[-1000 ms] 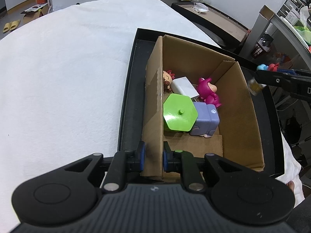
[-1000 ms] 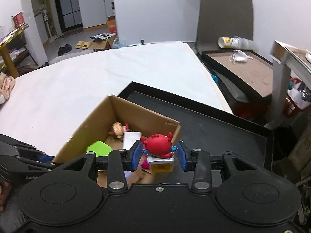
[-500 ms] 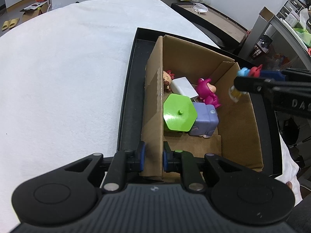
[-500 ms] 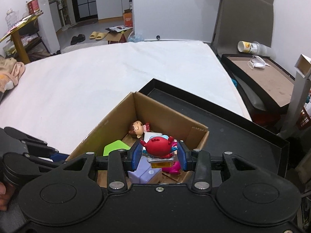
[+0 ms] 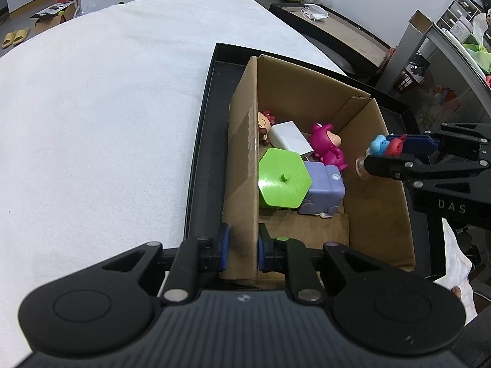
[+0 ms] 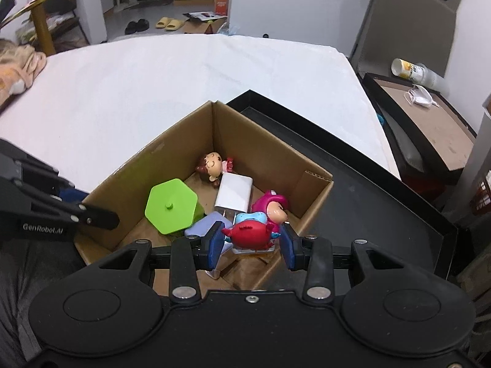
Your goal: Organize rigid objects
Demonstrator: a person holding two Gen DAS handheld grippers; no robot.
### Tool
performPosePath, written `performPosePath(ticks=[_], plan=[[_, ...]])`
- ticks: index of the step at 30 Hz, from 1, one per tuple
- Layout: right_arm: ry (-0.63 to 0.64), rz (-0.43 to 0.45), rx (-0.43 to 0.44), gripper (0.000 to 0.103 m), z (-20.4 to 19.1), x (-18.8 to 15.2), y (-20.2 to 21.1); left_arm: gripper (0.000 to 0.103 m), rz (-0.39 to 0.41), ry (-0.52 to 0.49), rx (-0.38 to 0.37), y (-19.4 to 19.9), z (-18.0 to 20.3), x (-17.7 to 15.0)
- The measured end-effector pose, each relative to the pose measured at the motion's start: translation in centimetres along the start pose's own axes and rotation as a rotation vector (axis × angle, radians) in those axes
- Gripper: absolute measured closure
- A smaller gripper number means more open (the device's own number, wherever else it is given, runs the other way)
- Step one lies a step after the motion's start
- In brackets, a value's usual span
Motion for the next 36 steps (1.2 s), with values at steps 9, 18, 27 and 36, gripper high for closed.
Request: performPosePath(ticks=[9,18,27,36], plan=[[0.069,-0.018,-0.007,0.059,-0.8,-0.5,-0.1,0.086,-0.002,0.000,-0.002,-0.1,0.0,0.0],[0.014,0.006,-0.014,0.047,0.1,-0.8,1.5,0.085,-0.006,0.001,0.004,-0.2,0.1,-0.1],[-0.171,0.043,-0.020,0.024,2.0,-1.5,3.4,0.083,0.006,0.002,0.005,0.7,0.0,-0.2],[-0.408,0.101,-0.031,0.015,4.3,-2.1,5.8,0.068,0.012,-0.030,0.040,2.5,0.3,0.5]])
Point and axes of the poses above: each gripper's, at about its wrist camera, not at the fingertips, and y roughly against the way its jaws point, z to its right, x to its top, the point moved 8 cm from there along -y, roughly the way its jaws point, and after that the axes turned 12 degrees about -y, right-handed, at the moved point
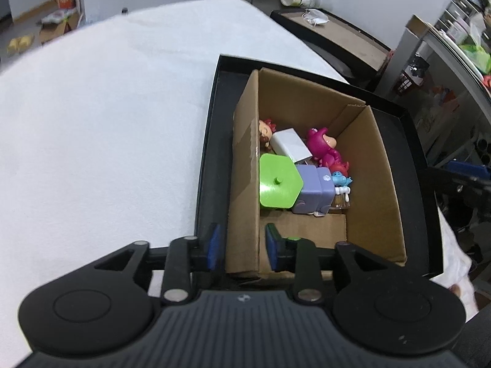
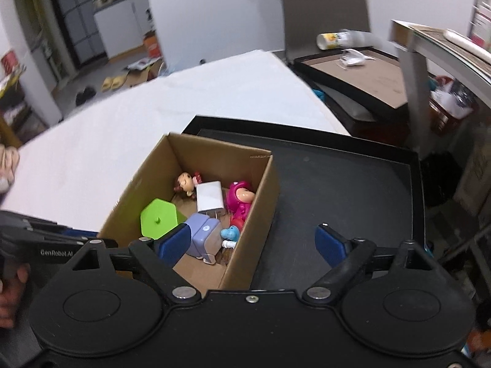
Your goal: Organize rigid objects
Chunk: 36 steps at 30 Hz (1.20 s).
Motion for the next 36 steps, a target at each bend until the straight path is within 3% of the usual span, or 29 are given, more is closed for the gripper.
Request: performPosePath(ticks=[10,21,23,25,32,36], plan=[[-0.162,0.039,-0.035,0.015,2.3,-0.4,2.7,0.045,0.101,-0.103,0.046,4.9,1.7,1.7],[-0.242,0.140,0.003,0.010,1.9,-1.3,7.5,0.041,0.139,-0.114,-0.003,8.9,4.4,2.0],[-0.261,0.148,0.002,0.009,2.0,-1.5,8.3,0.038,0.143,-0.127,-0.005,9.6,4.9,1.9],[-0.287,0.159,0.001,0.000,2.2,-1.6,9.0,0.034,0.147,-0.133,-0.009,10.3,5.4,1.8],[-0.360,0.215,-0.016,0.000,2.8,-2.3,11.8,0.018,0.197,-0.154,-0.026,13.6,7.2,1.7],[-0.377,0.238,-0.025,0.000,2.8,-2.7,13.3,0.015,0.226,-0.170,-0.022,15.3,8.0,1.7]])
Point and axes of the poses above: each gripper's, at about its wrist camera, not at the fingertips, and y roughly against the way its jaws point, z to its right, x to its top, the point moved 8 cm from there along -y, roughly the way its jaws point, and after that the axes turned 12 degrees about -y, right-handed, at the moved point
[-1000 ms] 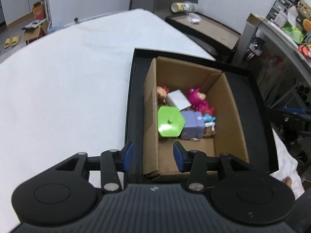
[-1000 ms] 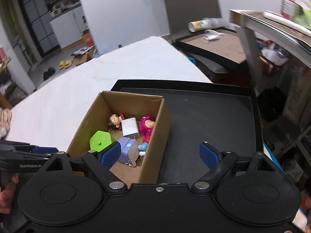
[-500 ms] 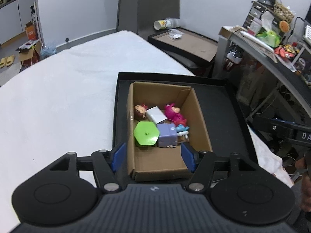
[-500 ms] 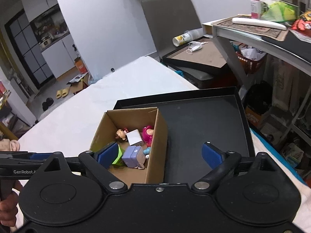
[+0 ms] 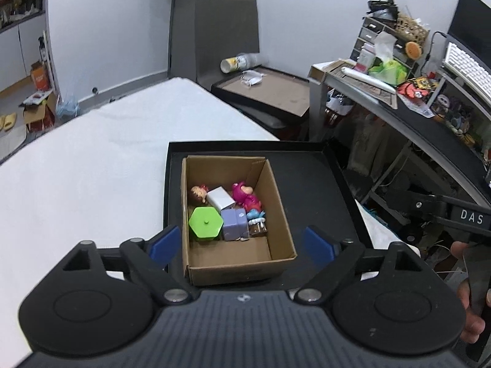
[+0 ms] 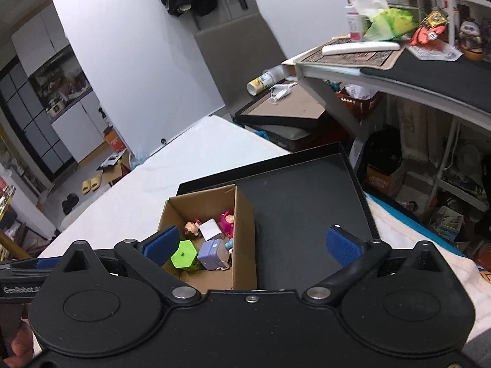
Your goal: Organize rigid objects
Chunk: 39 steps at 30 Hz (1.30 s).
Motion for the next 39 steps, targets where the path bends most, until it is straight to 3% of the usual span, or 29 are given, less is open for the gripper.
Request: performPosePath(ticks=[17,27,39], plan=[[-0.037,0.034,0.031,0.000,-1.1,0.1,4.9,0.014,0.039,0.027,-0.005,5.1,1.0,0.7],[-0.018,0.051,-0.017,0.000,-1.0,-0.1,7.4,0.013,0.078,0.004,-0.011,7.6,1.7,0.7],[0.003,0.022,-0.022,0.000,-0.9,-1.8,9.6,0.009,0.074,-0.023,-0.029,9.1,2.0,-1.7]])
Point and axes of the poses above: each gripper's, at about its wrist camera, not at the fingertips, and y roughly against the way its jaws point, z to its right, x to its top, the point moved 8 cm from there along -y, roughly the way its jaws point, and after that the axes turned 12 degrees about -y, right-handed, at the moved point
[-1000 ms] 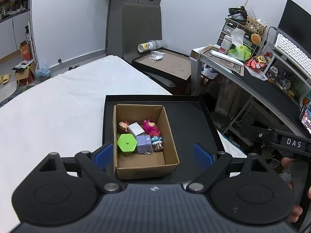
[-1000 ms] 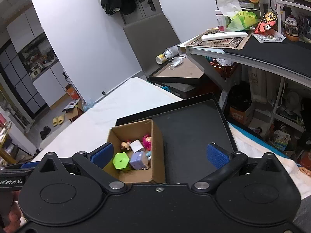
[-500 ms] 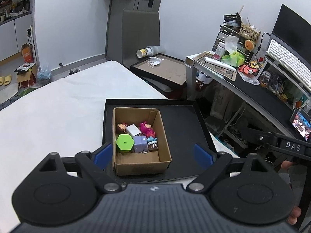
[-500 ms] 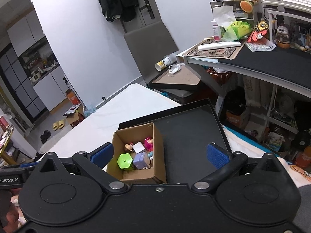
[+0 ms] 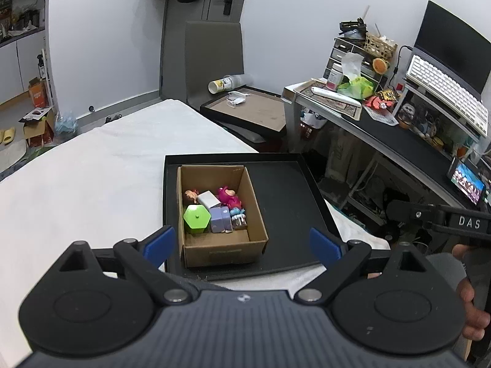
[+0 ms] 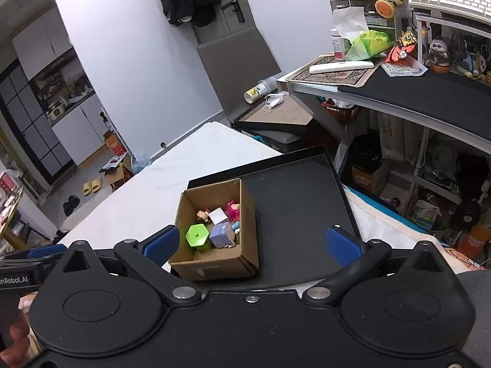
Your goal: Organize rigid objects
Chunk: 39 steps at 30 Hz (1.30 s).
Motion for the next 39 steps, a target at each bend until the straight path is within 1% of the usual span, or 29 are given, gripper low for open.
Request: performPosePath(ticks=[7,15,19,30,33,36,39], plan=[[0.019,0.004,-0.013,0.000,0.4,-0.9,1.0,0.009,0.000,-0.003,0.003,0.5,0.3,-1.1],[0.036,0.012,-0.012,0.000,0.4,-1.4,1.7,0.009,0.013,-0.021,0.013,1.2,0.7,-1.4],[0.034,0.011,-0.001,0.000,0.4,-1.5,2.1,0.009,0.021,-0.017,0.005,1.6,0.9,-1.5],[0.044,0.029,-0.003,0.000,0.4,-1.7,2.9,0.009,0.018,-0.018,0.015,2.0,1.0,-1.8],[0.051,0.032,-0.006,0.000,0.3,-1.8,2.9,0.009,0.025,-0.012,-0.007,2.2,1.2,-1.8],[0.054,0.035,-0.005,0.000,0.2,-1.8,3.0,0.009,0.028,-0.028,0.006,2.4,1.4,-1.8],[0.058,0.038,-0.005,0.000,0.1,-1.8,3.2,0.009,0.027,-0.033,-0.004,2.5,1.6,-1.9]])
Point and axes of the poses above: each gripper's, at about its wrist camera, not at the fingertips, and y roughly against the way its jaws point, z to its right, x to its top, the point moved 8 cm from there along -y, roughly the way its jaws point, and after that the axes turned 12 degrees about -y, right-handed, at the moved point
